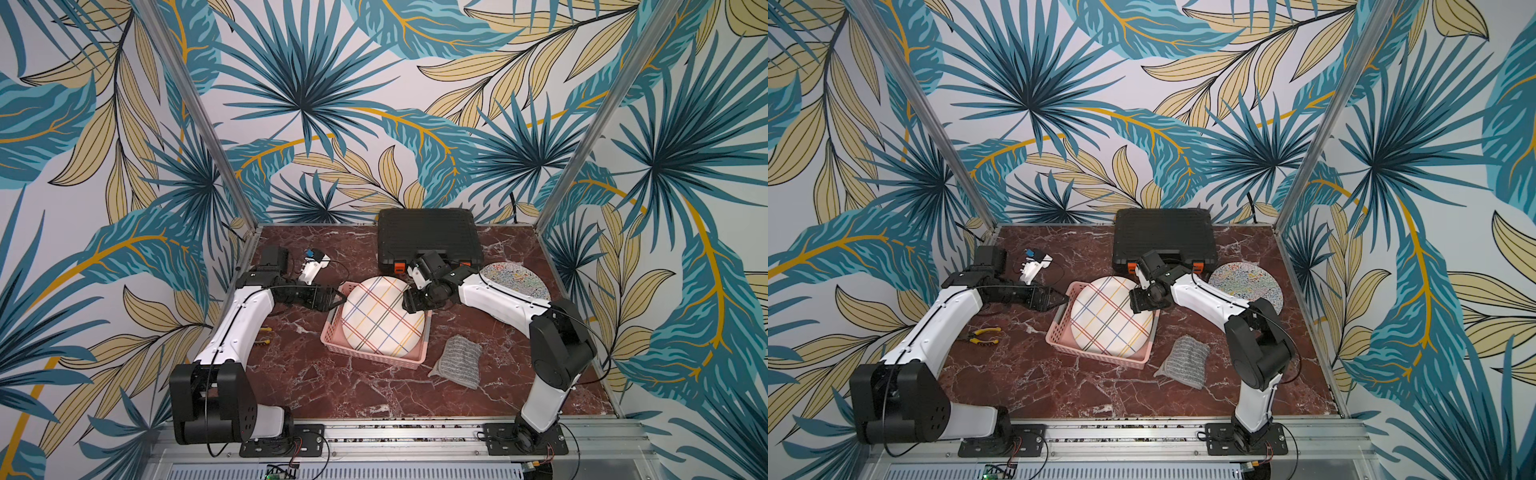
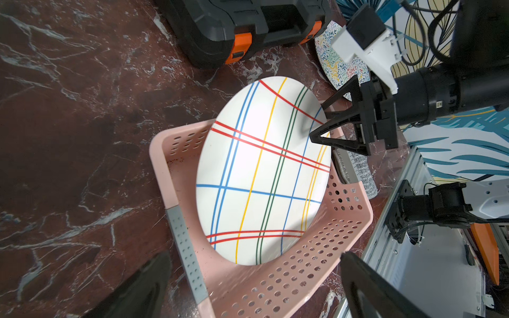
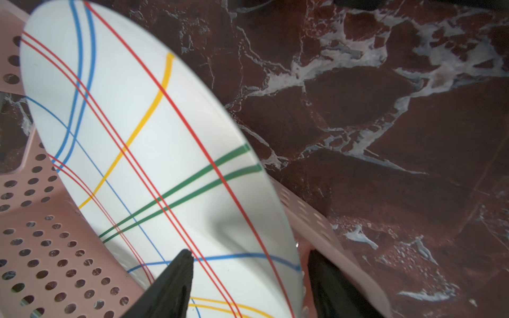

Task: Wipe the wet plate dry
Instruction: Pick up the plate from the bin.

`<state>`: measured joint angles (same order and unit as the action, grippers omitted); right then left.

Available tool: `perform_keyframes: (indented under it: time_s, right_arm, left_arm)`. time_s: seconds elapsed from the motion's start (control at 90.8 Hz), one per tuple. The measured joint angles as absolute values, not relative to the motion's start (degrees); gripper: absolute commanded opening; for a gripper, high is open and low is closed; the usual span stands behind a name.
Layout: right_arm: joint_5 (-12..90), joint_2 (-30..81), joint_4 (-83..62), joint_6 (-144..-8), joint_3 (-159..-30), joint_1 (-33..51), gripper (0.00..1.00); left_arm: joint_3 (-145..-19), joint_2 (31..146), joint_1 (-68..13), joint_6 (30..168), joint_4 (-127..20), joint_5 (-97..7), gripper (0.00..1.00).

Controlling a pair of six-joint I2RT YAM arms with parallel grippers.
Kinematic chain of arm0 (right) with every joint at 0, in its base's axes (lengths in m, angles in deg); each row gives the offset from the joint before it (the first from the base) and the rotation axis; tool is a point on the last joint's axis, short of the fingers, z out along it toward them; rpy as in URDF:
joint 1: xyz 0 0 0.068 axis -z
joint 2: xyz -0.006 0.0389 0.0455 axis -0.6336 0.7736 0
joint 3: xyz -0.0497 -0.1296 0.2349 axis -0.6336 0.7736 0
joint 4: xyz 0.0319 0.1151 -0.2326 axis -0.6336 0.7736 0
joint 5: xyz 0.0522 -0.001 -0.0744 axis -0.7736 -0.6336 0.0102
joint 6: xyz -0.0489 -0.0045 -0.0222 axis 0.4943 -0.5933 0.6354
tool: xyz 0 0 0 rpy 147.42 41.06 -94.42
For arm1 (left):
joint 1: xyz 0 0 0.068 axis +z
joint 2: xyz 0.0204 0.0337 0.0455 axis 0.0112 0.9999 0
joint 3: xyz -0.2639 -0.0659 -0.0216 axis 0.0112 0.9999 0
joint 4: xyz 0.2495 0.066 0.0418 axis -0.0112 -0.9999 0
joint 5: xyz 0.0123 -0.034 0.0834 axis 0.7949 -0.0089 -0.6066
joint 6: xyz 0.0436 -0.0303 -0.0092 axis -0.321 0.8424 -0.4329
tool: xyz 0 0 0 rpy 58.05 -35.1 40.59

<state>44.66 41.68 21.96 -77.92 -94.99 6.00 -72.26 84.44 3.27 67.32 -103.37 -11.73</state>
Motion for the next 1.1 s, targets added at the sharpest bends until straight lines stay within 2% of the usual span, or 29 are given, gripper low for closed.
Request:
perform_keyframes:
  time_s: [0.165,0.264,0.463,0.551,0.672,0.947,1.102]
  right_arm:
    - [43.4,43.5,20.4,-78.4,-95.3,5.8,0.65]
    - [42.2,43.9,18.5,-79.0,-94.9,5.8,0.51]
    - [37.3,43.3,11.9,-80.5,-93.8,5.7,0.13]
    - [33.1,41.4,9.1,-82.1,-93.7,5.7,0.05]
    - [31.6,37.6,6.6,-82.4,-92.7,5.2,0.00]
    - [33.4,30.5,7.0,-81.9,-87.9,6.1,0.00]
    - [30.0,24.1,6.0,-83.5,-84.0,8.2,0.00]
  left_arm:
    - [-72.3,84.4,3.3,67.3,-103.4,-11.6,1.00]
    - [-72.3,84.4,3.3,67.3,-103.4,-11.4,1.00]
    - [-72.3,84.4,3.3,67.3,-103.4,-11.1,1.00]
    - [-72.3,84.4,3.3,67.3,-103.3,-11.1,1.00]
    - [-72.0,84.4,3.3,67.5,-103.1,-11.1,1.00]
    - [-70.6,84.4,3.3,70.1,-100.2,-12.9,1.00]
    - [-69.3,84.4,3.3,71.7,-98.8,-14.2,1.00]
